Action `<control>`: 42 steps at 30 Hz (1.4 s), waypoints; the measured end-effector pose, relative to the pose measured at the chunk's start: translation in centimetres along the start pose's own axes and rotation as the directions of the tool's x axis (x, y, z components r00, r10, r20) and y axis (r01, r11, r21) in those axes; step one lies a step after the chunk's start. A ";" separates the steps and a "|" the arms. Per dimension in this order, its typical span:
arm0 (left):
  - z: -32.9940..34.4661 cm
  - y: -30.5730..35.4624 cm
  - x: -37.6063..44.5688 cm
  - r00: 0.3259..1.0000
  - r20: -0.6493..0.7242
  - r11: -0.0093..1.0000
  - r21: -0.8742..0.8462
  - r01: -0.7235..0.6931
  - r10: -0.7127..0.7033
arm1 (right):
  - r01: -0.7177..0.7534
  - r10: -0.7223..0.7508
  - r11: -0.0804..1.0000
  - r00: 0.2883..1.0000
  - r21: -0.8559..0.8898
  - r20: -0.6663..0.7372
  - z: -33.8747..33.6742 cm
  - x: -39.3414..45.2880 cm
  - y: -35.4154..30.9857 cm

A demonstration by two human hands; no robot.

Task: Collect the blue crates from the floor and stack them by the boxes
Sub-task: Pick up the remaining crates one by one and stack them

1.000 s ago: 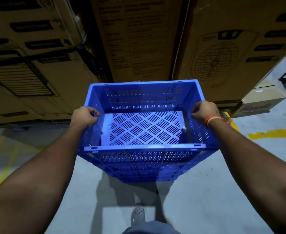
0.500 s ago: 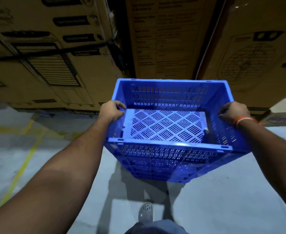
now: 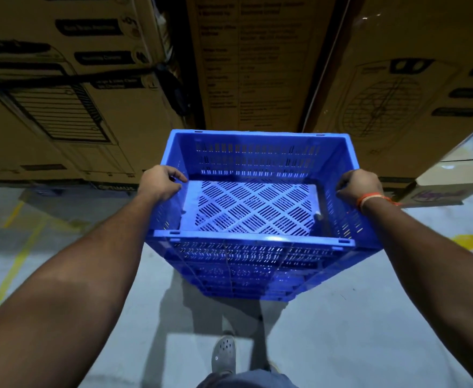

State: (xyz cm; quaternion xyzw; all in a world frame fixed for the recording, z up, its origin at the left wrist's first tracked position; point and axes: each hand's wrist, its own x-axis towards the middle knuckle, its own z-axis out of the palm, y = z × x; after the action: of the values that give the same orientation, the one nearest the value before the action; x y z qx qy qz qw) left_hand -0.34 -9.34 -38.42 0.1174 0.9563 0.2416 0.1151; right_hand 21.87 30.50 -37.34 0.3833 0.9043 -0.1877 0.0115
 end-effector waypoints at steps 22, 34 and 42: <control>0.2 -0.1 0.6 1.000 0.024 0.999 0.039 0.002 -0.003 | -0.020 0.020 1.000 1.000 0.018 0.018 0.1 0.6 0.4; 0.1 -0.7 0.8 0.998 0.051 0.989 0.143 -0.049 0.043 | 0.064 -0.077 0.987 0.994 0.149 0.081 -0.5 -0.9 1.5; 1.1 3.8 -0.4 0.971 -0.183 0.957 0.272 -0.099 0.152 | 0.096 -0.089 0.962 0.995 0.255 -0.036 -1.7 -5.1 3.4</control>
State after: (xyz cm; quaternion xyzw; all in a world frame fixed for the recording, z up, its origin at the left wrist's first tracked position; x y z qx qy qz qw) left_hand 0.96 -5.72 -37.47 0.1672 0.9770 0.1313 -0.0146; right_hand 28.07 29.75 -36.06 0.3412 0.8894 -0.2985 -0.0580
